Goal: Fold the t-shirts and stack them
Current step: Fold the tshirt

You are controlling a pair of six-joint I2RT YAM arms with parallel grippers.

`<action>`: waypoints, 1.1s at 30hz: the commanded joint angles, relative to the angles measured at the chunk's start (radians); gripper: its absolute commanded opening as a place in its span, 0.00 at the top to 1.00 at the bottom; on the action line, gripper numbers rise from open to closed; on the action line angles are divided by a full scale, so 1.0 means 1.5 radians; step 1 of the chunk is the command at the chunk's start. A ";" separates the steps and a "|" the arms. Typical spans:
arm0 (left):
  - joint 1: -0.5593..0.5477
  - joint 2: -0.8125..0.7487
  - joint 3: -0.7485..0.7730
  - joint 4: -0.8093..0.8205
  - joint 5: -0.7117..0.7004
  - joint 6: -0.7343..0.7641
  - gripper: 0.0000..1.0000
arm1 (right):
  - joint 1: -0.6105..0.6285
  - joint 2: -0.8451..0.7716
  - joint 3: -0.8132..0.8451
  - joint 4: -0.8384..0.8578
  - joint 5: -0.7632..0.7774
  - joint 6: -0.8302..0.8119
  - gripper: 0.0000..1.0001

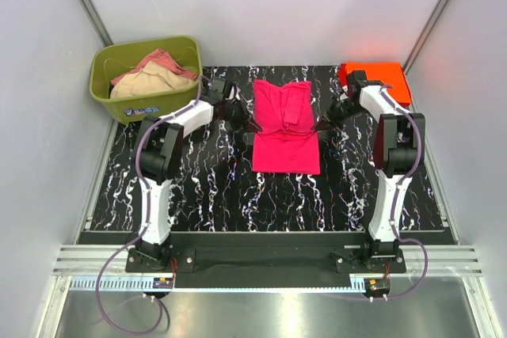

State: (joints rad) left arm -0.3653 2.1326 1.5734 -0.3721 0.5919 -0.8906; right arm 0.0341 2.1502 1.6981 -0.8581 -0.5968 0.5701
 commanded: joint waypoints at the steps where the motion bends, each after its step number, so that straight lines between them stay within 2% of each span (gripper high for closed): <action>1: 0.005 0.021 0.039 0.007 0.038 0.012 0.98 | -0.006 0.017 0.034 -0.007 -0.030 -0.023 1.00; 2: 0.005 0.027 0.050 0.007 0.040 0.016 0.97 | -0.009 0.027 0.037 -0.008 -0.032 -0.027 1.00; 3: 0.005 0.033 0.055 0.000 0.038 0.022 0.96 | -0.011 0.032 0.044 -0.009 -0.029 -0.035 0.91; 5: 0.006 0.060 0.102 -0.035 0.011 0.071 0.84 | -0.017 0.049 0.059 -0.009 -0.012 -0.051 0.77; 7: 0.007 0.085 0.147 -0.115 -0.009 0.139 0.74 | -0.019 0.067 0.094 -0.025 0.031 -0.087 0.69; 9: 0.002 0.088 0.223 -0.223 -0.075 0.196 0.72 | -0.019 0.075 0.159 -0.069 0.089 -0.131 0.65; 10: -0.002 0.072 0.247 -0.255 -0.147 0.250 0.69 | -0.019 0.073 0.177 -0.116 0.109 -0.141 0.60; 11: -0.005 0.058 0.256 -0.271 -0.173 0.266 0.64 | -0.020 0.066 0.186 -0.130 0.127 -0.147 0.57; 14: -0.014 -0.010 0.215 -0.271 -0.192 0.290 0.60 | -0.018 0.000 0.137 -0.127 0.147 -0.143 0.50; 17: -0.042 -0.056 0.159 -0.263 -0.181 0.296 0.61 | 0.014 -0.066 0.053 -0.099 0.142 -0.142 0.52; 19: -0.071 -0.075 0.124 -0.230 -0.154 0.290 0.63 | 0.058 -0.100 -0.009 -0.063 0.150 -0.134 0.61; 24: -0.115 -0.034 0.074 -0.171 -0.129 0.253 0.69 | 0.135 -0.101 -0.078 0.001 0.201 -0.092 0.70; 33: -0.113 0.061 0.139 -0.145 -0.133 0.228 0.68 | 0.167 -0.022 -0.018 0.040 0.249 -0.087 0.69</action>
State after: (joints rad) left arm -0.5503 2.2074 1.7054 -0.6350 0.3908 -0.5323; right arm 0.2989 2.0933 1.6054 -0.8406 -0.2832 0.4320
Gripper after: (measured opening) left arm 0.315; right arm 0.310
